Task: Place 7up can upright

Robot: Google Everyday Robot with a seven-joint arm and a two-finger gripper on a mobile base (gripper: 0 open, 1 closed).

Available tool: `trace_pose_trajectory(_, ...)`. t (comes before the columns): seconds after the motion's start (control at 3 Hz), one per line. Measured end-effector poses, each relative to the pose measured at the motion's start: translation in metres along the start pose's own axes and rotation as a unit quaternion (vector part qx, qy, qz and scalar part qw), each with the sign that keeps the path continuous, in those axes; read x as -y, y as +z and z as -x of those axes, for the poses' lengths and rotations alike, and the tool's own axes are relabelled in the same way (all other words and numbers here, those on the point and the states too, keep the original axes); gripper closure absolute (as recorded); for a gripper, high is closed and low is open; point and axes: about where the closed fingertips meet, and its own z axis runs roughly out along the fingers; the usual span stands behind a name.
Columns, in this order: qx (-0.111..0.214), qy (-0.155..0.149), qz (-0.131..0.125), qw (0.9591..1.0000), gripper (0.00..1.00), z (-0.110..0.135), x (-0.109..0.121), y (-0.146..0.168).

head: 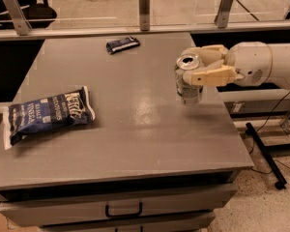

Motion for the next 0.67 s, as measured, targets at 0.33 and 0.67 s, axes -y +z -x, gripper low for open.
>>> trace_pose_trajectory(0.33,0.046,0.004,0.012,0.9988,1.0,-0.008,0.003,-0.001)
trace_pose_trajectory(0.67,0.053,0.016,0.026,0.9982,0.82,-0.026,0.005,0.003)
